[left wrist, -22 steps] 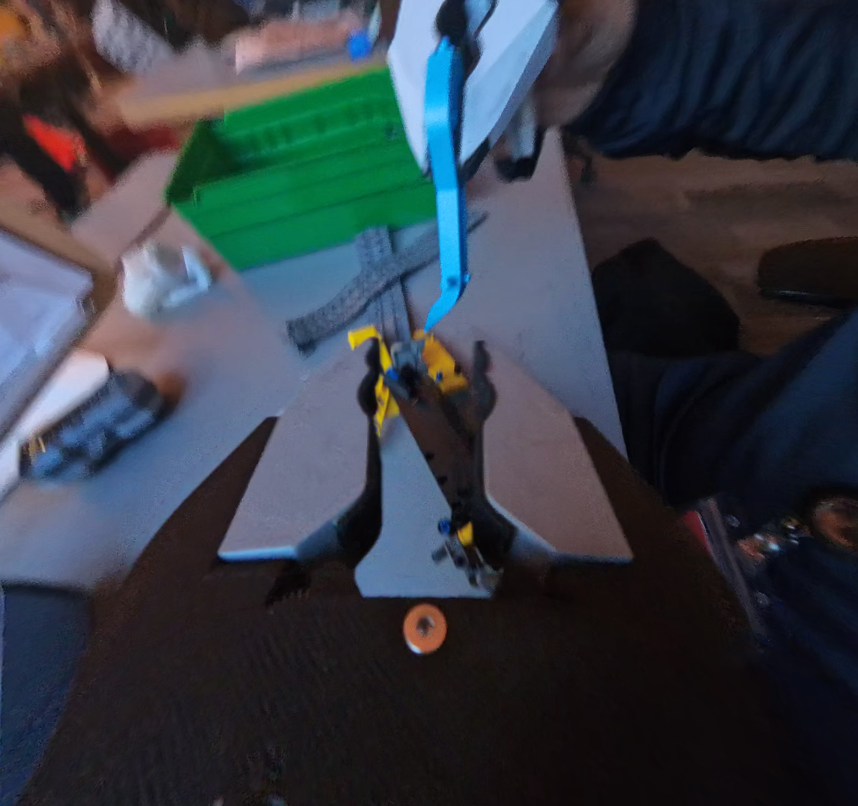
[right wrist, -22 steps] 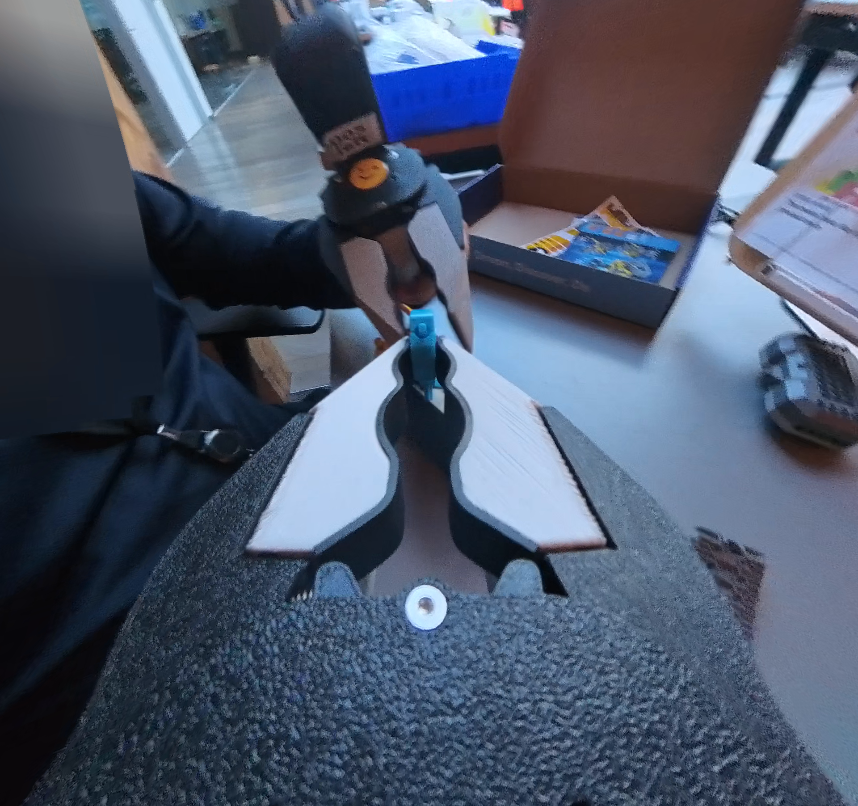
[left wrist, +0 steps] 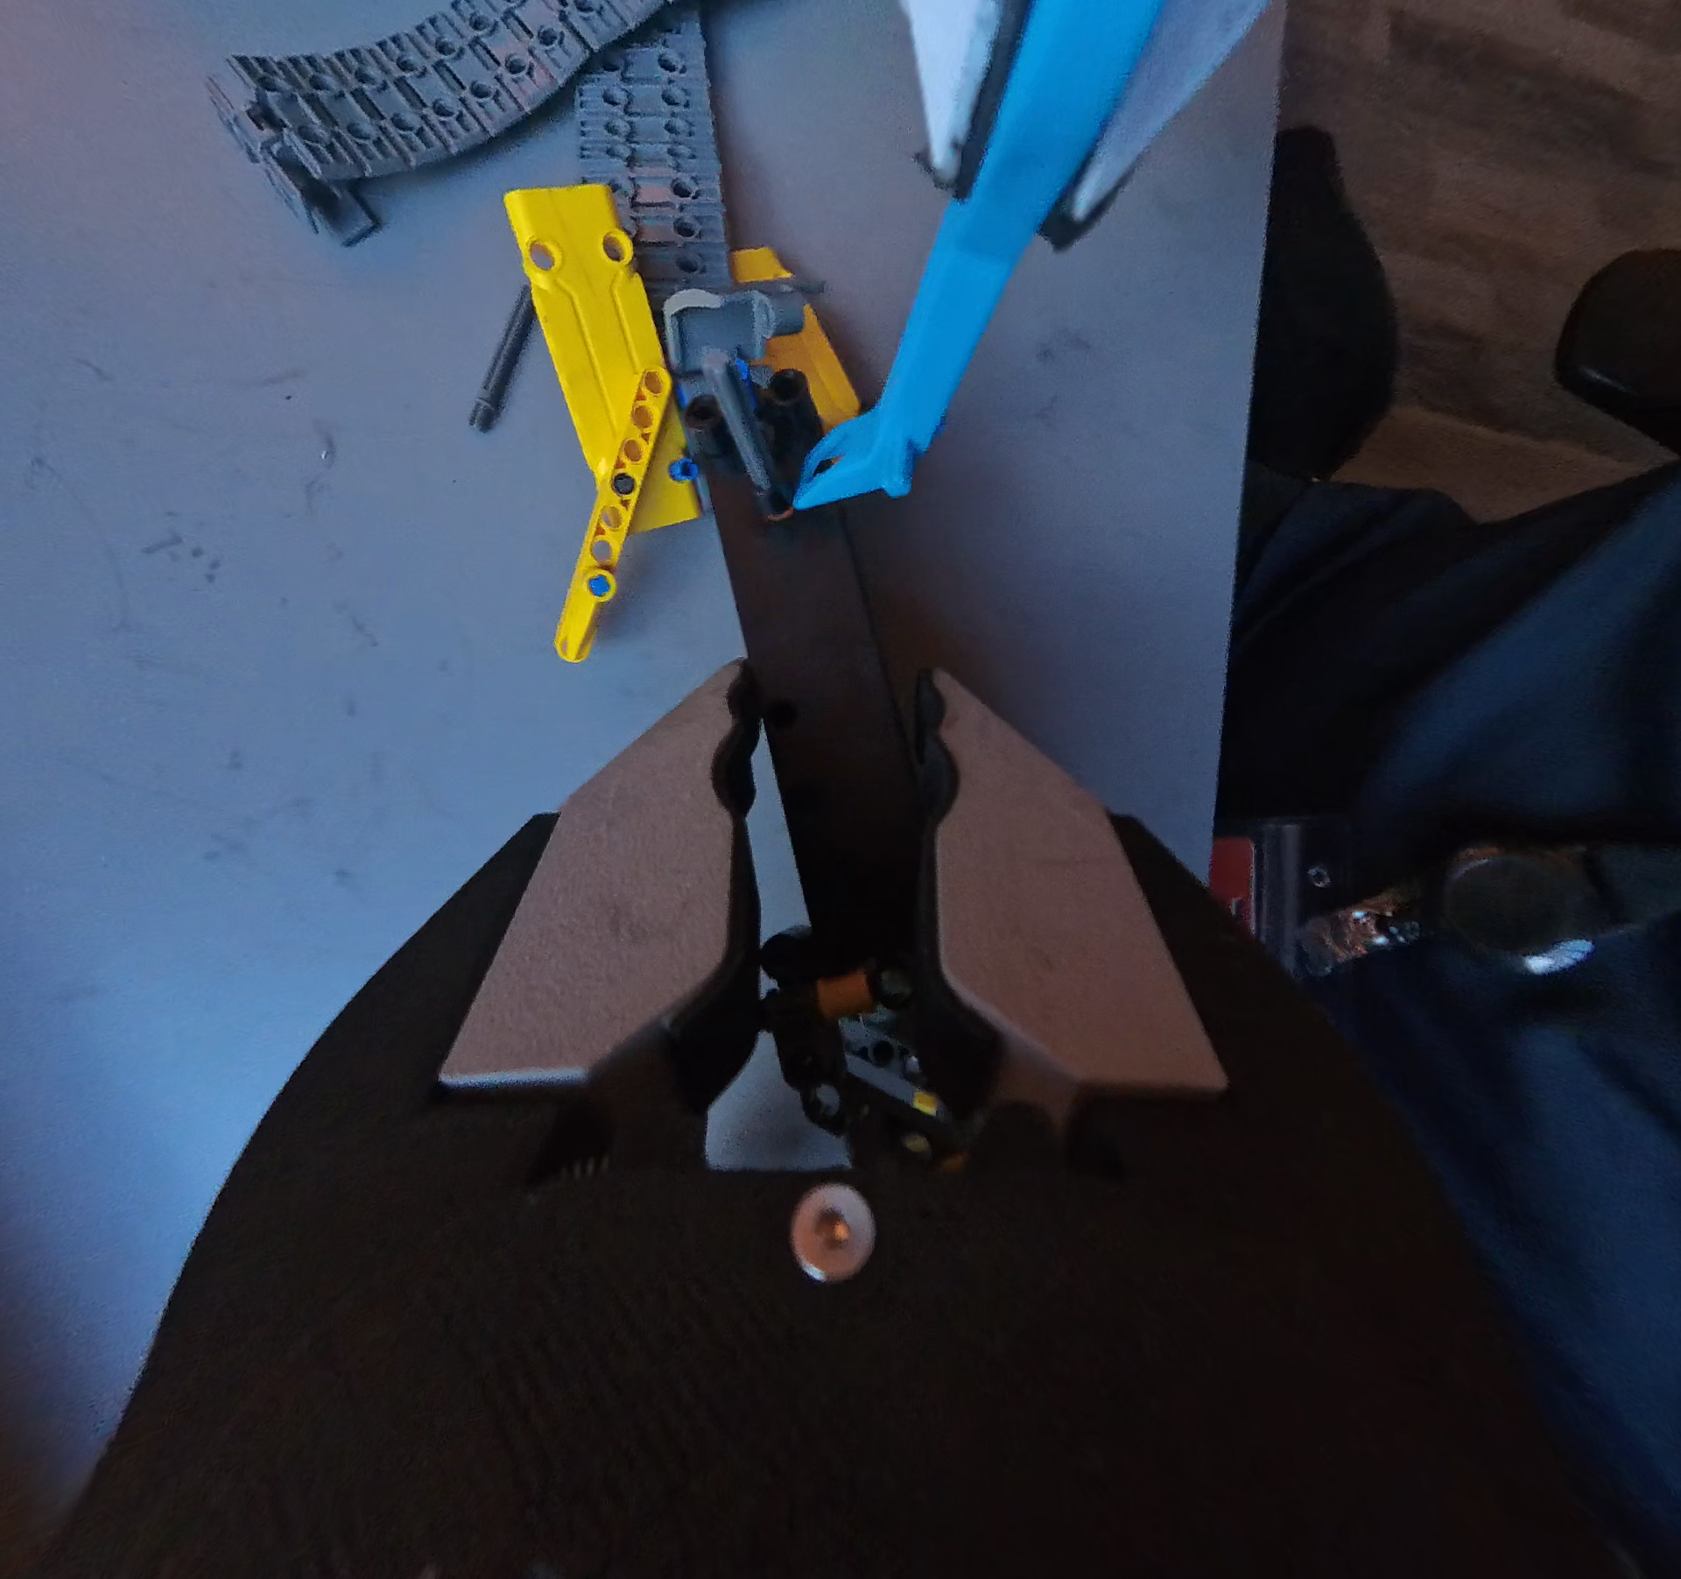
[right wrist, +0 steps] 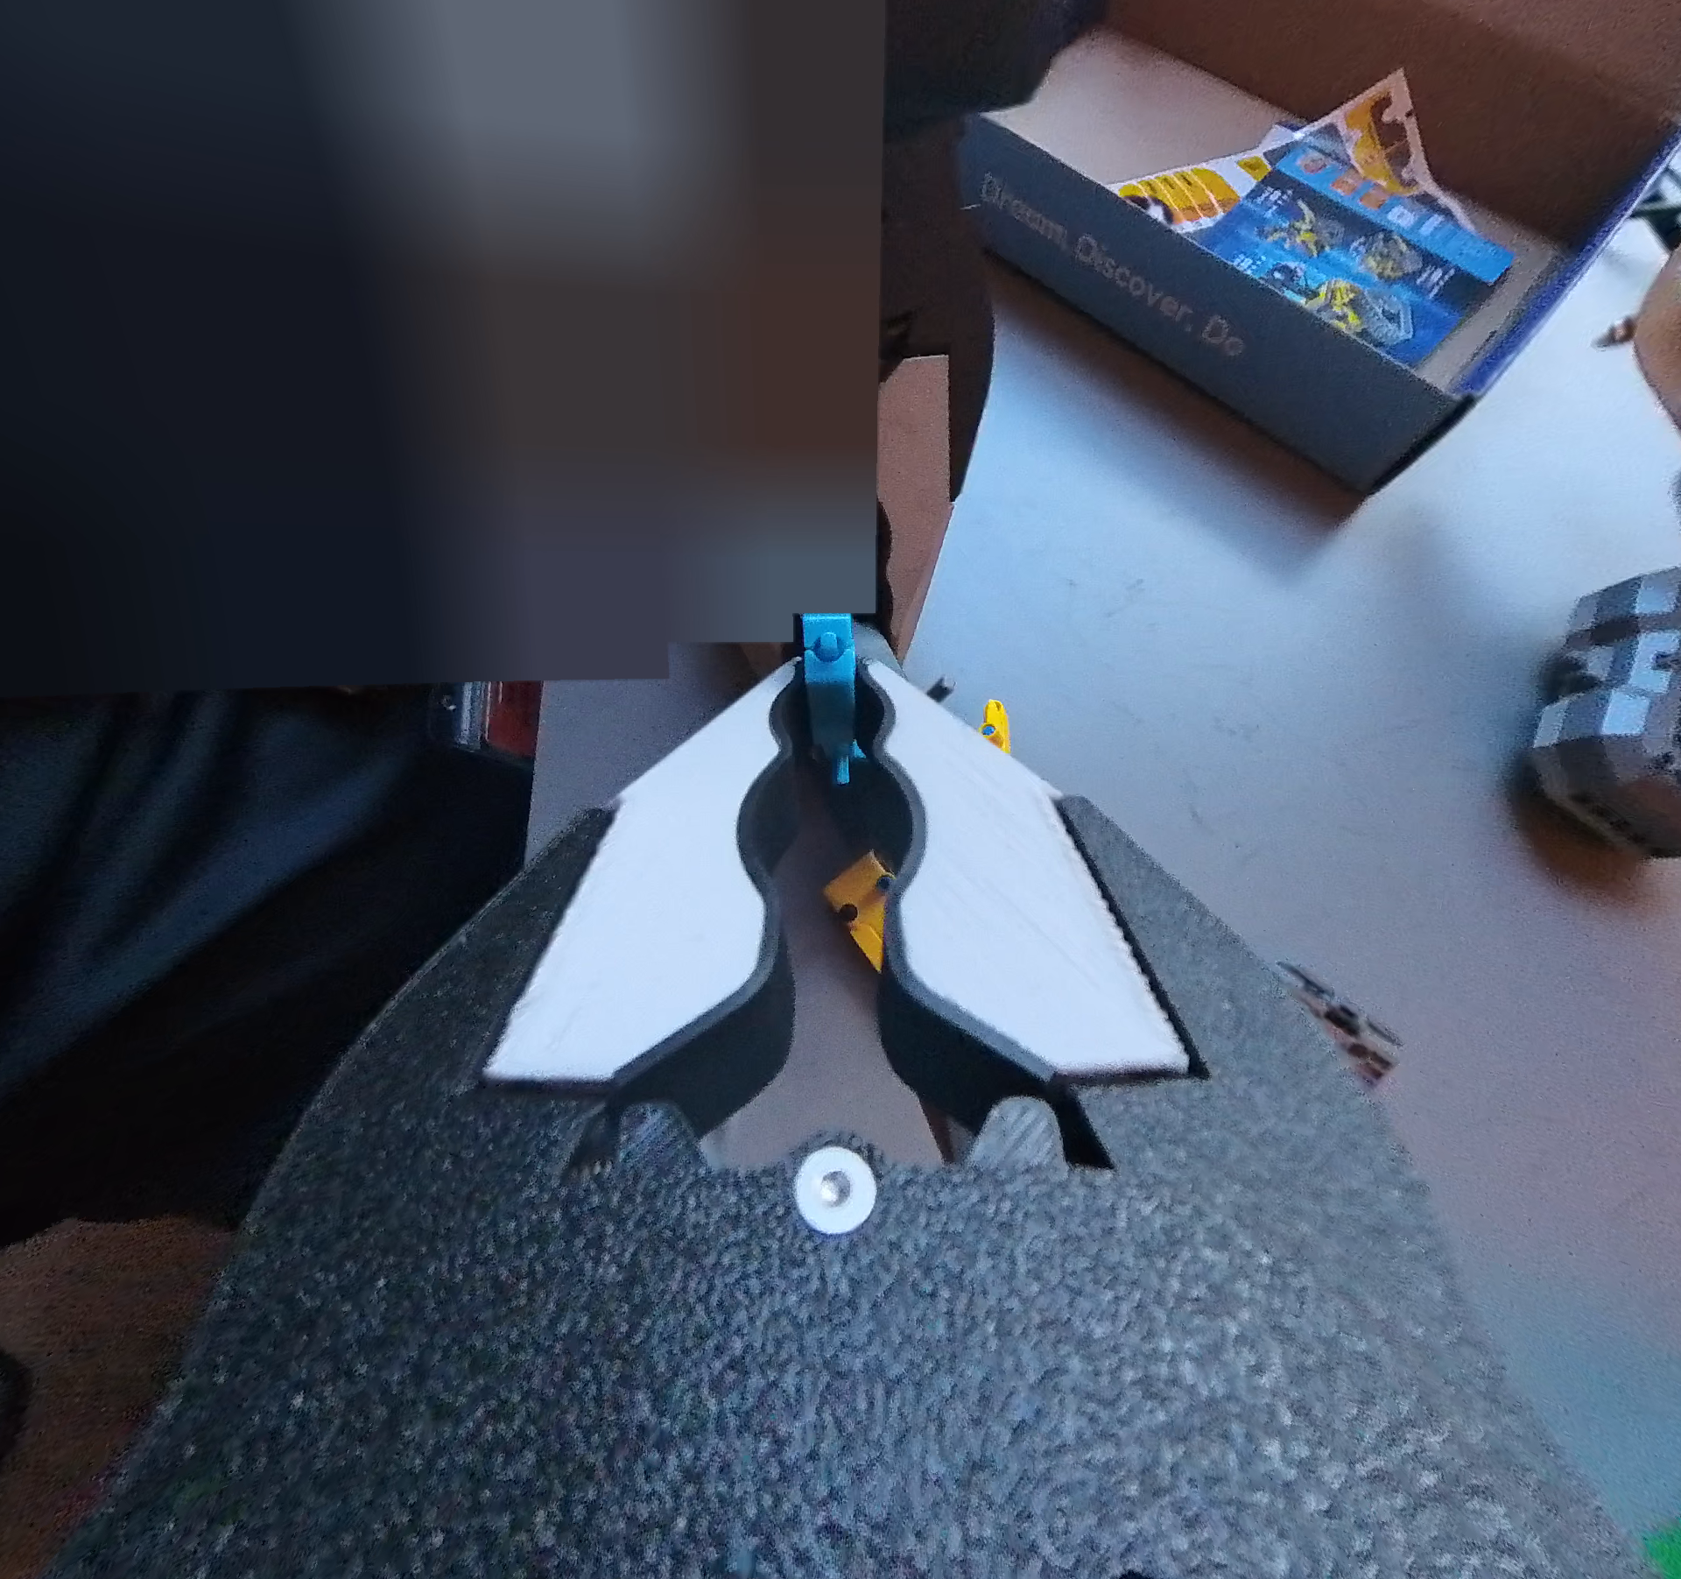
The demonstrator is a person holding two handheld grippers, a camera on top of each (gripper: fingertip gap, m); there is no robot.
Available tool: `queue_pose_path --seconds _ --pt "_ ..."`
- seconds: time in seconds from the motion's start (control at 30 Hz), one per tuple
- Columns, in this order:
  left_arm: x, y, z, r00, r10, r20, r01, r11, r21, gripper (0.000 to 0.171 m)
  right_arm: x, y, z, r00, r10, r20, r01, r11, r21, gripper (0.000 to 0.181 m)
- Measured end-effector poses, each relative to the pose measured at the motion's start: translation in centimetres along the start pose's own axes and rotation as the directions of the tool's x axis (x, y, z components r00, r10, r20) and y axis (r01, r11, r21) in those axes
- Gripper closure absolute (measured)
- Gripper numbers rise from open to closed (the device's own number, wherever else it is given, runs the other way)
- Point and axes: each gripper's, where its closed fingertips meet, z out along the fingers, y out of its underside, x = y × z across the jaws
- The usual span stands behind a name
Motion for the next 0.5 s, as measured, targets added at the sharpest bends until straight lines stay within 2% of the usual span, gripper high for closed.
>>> queue_pose_path --seconds 0.27,0.5 --pt "0.13 -0.10 0.02 1.000 -0.007 -0.011 0.007 1.000 0.031 0.140 -0.66 -0.04 0.59 0.994 -0.111 -0.010 0.109 0.987 -0.114 0.178" --pt "0.08 -0.12 0.01 0.999 -0.020 -0.025 0.021 0.999 0.042 0.138 -0.26 -0.09 0.74 0.982 -0.149 0.112 0.172 0.958 -0.230 0.178"
